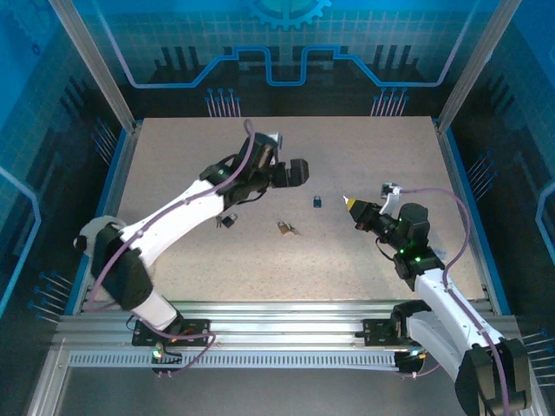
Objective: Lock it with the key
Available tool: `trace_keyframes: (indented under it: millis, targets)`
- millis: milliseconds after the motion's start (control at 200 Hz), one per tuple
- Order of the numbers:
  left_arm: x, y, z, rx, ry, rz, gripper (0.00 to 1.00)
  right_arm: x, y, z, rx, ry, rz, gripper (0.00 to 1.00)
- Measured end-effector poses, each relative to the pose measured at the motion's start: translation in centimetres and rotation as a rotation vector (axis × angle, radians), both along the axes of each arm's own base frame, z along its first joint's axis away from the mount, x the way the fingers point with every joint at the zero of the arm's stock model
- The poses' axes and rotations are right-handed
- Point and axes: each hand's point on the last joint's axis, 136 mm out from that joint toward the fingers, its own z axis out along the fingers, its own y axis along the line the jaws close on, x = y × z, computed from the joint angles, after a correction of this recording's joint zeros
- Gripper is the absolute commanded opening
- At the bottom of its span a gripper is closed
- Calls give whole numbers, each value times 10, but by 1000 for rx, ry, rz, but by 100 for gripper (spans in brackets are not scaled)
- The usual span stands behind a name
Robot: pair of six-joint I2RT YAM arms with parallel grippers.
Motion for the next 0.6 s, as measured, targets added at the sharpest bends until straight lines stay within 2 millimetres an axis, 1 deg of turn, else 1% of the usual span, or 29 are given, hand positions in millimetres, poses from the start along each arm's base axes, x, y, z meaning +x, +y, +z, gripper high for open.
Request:
trace_keyframes:
  millis: [70, 245, 325, 435, 600]
  targets:
    - [-16, 13, -6, 16, -30, 19, 99, 1, -1, -3, -10, 7, -7, 0]
    - [-47, 61, -46, 82, -56, 108, 99, 3, -1, -11, -40, 19, -23, 0]
    - [-59, 81, -56, 99, -78, 146, 99, 5, -2, -14, -57, 23, -31, 0]
    - [-68, 101, -61, 108, -123, 200, 99, 7, 0, -23, -79, 43, -35, 0]
    - [-73, 122, -72, 127, -171, 265, 99, 10, 1, -39, -111, 85, -45, 0]
